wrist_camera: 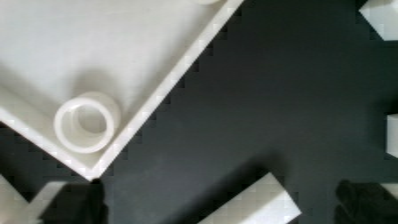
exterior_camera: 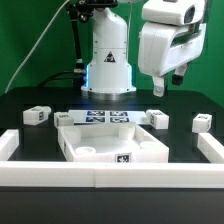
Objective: Assemble one leg
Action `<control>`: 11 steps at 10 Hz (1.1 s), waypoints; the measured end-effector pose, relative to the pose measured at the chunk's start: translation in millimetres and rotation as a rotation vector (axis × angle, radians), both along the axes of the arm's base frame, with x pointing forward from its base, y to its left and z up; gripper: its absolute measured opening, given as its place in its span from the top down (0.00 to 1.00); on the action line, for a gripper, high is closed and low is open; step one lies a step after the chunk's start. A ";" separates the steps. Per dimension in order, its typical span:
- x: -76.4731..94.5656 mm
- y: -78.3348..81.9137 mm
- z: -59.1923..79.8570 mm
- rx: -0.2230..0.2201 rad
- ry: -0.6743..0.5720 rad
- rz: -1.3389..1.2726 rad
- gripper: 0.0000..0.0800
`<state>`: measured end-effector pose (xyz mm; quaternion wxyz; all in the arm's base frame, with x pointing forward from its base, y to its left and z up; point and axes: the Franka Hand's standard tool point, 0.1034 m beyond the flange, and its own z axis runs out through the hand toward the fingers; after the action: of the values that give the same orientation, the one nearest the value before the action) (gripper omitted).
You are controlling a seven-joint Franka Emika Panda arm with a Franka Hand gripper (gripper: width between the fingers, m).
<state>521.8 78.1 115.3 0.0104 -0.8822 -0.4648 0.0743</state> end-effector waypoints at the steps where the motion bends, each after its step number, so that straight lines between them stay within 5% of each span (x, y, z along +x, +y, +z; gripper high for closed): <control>1: -2.3 -1.0 0.2 -0.014 0.013 0.016 0.19; 11: -1.0 -3.7 3.8 0.003 -0.023 0.083 0.19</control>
Offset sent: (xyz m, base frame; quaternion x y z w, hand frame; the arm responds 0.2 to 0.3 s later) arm 0.0000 0.0000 0.0000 0.0000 0.0000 0.0000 1.0000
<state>520.7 74.4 119.1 0.0032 -0.8629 -0.5013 0.0637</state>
